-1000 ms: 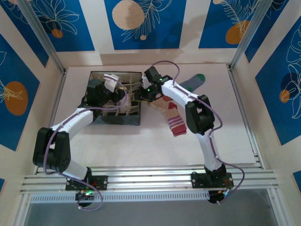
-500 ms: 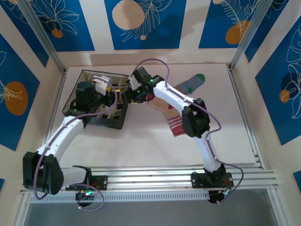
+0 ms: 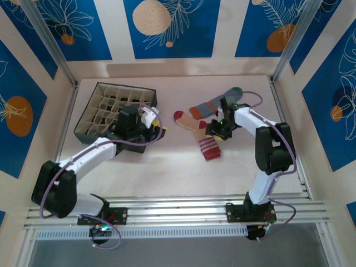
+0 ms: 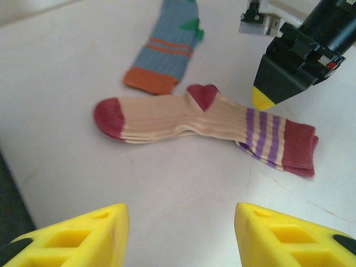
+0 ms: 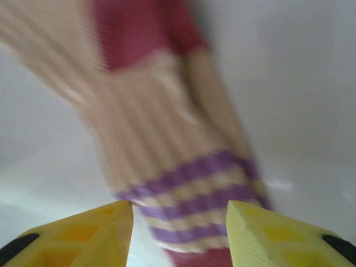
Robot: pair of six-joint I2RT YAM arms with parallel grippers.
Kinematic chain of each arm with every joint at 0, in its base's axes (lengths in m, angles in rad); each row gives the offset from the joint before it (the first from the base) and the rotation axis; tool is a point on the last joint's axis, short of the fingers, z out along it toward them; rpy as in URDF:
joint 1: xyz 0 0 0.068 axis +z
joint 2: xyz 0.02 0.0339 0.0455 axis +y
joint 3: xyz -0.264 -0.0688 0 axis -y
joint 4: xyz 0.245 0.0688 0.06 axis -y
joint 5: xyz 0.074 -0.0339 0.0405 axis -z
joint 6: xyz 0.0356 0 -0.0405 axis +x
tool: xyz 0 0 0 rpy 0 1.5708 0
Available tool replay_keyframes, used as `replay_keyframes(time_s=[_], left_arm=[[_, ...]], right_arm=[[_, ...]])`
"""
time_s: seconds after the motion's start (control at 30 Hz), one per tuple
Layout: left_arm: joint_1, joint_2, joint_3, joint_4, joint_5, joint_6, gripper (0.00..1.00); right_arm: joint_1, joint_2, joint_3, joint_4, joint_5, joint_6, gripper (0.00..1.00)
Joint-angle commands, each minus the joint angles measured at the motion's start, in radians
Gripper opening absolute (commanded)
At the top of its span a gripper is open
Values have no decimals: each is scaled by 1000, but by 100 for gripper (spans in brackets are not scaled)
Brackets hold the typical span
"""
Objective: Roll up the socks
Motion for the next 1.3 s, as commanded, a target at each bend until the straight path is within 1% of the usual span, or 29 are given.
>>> replay_keyframes(time_s=[0.0, 0.1, 0.2, 0.27, 0.33, 0.47, 0.57, 0.63, 0.73, 0.8, 0.97, 1.07, 1.2, 1.27], left_arm=[[-43, 36, 6, 30, -15, 32, 50], [-80, 56, 6, 20, -17, 72, 50], [-117, 51, -16, 22, -2, 149, 50], [-151, 42, -44, 32, 19, 231, 50], [-193, 35, -75, 44, 35, 323, 50], [-287, 54, -123, 88, 20, 475, 51], [-337, 100, -145, 139, -4, 565, 54], [-356, 139, -140, 165, -26, 603, 55], [-367, 205, -115, 193, -25, 651, 56], [-371, 248, -100, 216, -23, 688, 57], [-373, 344, -70, 296, -48, 753, 57], [-373, 390, -39, 287, -55, 775, 57], [-372, 440, -19, 284, -69, 785, 57], [-374, 462, -11, 271, -71, 784, 52]], right_arm=[[33, -18, -40, 26, -42, -1, 43], [85, 28, -55, 61, -90, 29, 39], [176, 61, -36, 93, -127, 59, 38], [238, 80, 3, 87, -128, 66, 38], [261, 87, 37, 82, -140, 68, 39], [242, 26, 32, 121, -210, 68, 44], [205, -32, 6, 116, -204, 52, 45], [177, -58, -22, 104, -190, 33, 45], [150, -97, -83, 104, -181, 5, 45], [148, -132, -135, 132, -187, -9, 46], [140, -179, -247, 230, -255, 0, 48], [137, -195, -276, 281, -290, 6, 48], [136, -202, -273, 297, -314, 4, 46], [135, -200, -268, 298, -325, 0, 46]])
